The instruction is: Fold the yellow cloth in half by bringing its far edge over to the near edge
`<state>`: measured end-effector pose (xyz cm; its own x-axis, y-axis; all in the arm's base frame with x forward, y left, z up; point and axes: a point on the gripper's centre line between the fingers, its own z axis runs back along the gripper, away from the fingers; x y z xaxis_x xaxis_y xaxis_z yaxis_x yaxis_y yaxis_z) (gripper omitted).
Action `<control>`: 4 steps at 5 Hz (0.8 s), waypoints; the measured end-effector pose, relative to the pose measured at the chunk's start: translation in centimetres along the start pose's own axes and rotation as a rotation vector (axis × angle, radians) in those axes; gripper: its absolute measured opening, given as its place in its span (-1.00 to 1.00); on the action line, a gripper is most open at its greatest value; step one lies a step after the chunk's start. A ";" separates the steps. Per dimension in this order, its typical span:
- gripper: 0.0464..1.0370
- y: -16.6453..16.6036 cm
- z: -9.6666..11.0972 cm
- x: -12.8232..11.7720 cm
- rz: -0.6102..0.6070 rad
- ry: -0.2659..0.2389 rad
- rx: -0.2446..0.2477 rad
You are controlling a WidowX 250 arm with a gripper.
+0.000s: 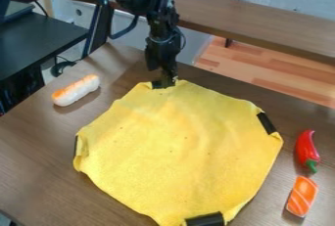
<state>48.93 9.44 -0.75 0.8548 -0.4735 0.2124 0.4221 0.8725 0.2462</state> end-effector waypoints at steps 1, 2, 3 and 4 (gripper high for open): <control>0.87 -0.3 -0.9 -0.2 -0.003 0.024 -0.013; 0.33 -0.7 -1.3 -0.3 -0.011 0.039 -0.044; -0.28 -0.7 -1.3 -0.4 -0.022 0.040 -0.047; -0.74 -0.8 -1.3 -0.4 -0.030 0.040 -0.052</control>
<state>48.68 9.07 -2.28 0.8524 -0.4954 0.1674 0.4622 0.8634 0.2021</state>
